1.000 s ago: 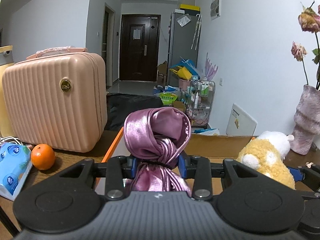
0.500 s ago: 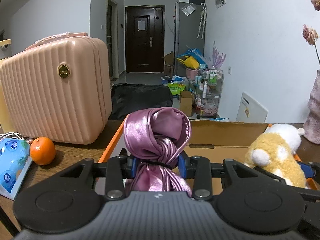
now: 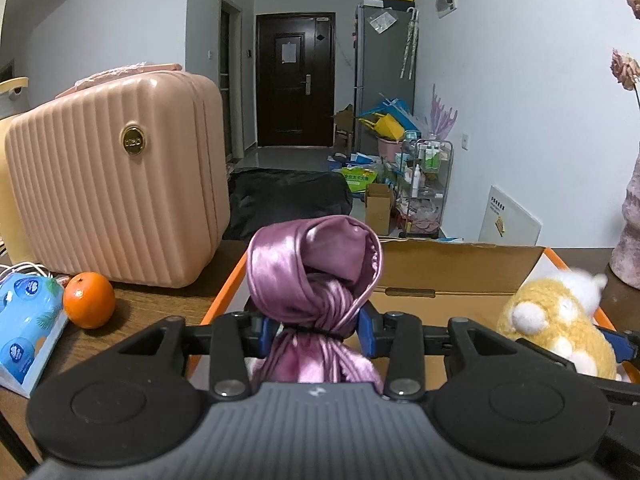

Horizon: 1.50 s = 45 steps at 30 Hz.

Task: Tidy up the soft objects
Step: 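Open both grippers to drop the plush dog and pink pouch into the box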

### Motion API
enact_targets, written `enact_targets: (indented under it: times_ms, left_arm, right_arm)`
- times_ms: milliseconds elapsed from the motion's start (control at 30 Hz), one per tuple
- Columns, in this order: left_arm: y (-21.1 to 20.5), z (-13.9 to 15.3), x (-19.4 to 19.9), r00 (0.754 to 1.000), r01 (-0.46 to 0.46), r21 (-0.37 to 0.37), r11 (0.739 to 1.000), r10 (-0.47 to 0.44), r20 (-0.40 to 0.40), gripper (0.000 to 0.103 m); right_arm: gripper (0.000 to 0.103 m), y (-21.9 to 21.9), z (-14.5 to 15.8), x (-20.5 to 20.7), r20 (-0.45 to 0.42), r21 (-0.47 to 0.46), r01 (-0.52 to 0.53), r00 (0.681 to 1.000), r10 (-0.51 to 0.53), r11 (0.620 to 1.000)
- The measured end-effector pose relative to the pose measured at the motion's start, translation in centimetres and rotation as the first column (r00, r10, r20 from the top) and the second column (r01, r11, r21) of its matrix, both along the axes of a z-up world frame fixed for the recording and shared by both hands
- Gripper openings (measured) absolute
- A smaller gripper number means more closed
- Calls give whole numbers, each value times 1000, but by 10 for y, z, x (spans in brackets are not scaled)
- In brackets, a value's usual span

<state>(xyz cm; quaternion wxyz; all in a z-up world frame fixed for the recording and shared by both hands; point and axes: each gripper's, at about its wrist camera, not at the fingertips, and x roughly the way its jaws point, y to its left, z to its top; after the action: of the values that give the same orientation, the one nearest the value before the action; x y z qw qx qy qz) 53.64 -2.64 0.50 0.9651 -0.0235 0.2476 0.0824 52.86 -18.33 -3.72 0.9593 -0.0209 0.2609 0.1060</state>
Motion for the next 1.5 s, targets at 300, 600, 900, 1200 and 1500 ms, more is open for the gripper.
enact_targets:
  times_ms: [300, 600, 900, 1200, 1500]
  left_arm:
    - [1, 7, -6, 997, -43, 18, 999, 41, 63, 103]
    - [3, 6, -5, 998, -41, 12, 999, 41, 53, 103]
    - [3, 12, -15, 997, -38, 11, 999, 37, 69, 103]
    - [9, 24, -48, 995, -29, -7, 1000, 29, 98, 103]
    - [8, 35, -91, 990, -6, 11, 1000, 4, 139, 103]
  right_arm:
    - [102, -9, 2, -1, 33, 29, 64, 997, -65, 998]
    - [103, -13, 2, 0, 35, 62, 78, 996, -80, 995]
    - [103, -9, 6, -6, 37, 40, 81, 996, -82, 996]
    - [103, -12, 19, -34, 47, 44, 89, 995, -92, 995]
    - [103, -19, 33, -69, 83, 50, 73, 994, -76, 996]
